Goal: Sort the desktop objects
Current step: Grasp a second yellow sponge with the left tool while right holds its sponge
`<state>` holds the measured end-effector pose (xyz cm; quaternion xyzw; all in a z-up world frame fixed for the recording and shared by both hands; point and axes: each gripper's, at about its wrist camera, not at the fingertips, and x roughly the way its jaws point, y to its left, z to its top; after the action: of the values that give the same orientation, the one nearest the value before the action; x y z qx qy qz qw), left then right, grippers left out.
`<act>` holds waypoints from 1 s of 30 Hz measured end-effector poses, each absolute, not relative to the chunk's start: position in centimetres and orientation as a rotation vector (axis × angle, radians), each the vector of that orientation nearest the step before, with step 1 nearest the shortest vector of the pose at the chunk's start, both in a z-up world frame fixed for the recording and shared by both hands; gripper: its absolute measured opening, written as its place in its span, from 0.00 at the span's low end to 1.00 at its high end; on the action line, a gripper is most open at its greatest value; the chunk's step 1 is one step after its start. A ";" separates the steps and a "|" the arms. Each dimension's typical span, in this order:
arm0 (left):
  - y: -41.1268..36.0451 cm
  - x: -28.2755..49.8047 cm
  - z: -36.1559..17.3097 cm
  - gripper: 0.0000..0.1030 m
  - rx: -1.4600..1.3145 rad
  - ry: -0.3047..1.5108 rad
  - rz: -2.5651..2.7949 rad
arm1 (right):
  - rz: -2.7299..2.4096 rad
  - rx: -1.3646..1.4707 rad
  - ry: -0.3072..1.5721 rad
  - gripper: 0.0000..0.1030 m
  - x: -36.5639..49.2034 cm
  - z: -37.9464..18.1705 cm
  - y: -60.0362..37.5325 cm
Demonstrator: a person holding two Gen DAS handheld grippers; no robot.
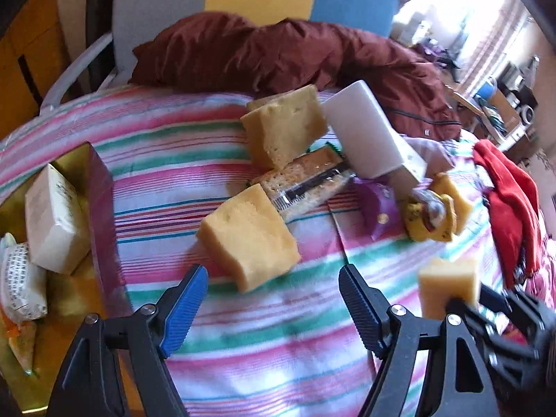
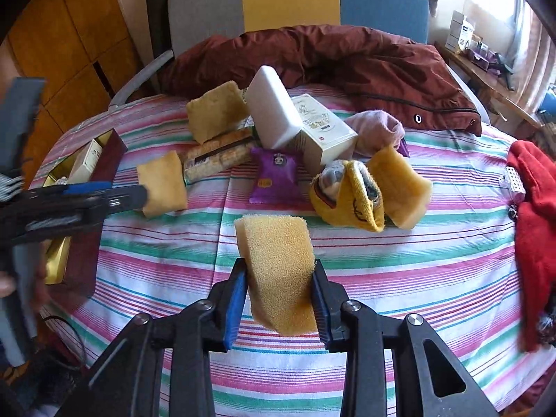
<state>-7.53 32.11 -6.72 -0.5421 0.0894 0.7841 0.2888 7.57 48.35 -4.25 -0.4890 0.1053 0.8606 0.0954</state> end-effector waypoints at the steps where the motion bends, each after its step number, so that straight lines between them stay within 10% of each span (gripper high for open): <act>1: 32.6 -7.8 -7.0 0.76 -1.456 0.239 2.102 | 2.552 -1.449 0.310 0.35 7.5 -4.3 48.3; 30: 33.8 -10.1 -10.2 0.77 -1.544 0.277 2.188 | 2.548 -1.471 0.277 0.37 7.4 -4.6 47.8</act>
<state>-10.14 33.83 -10.20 -0.5592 0.1004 0.7922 0.2228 7.36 47.82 -4.62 -0.4958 0.0932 0.8584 0.0931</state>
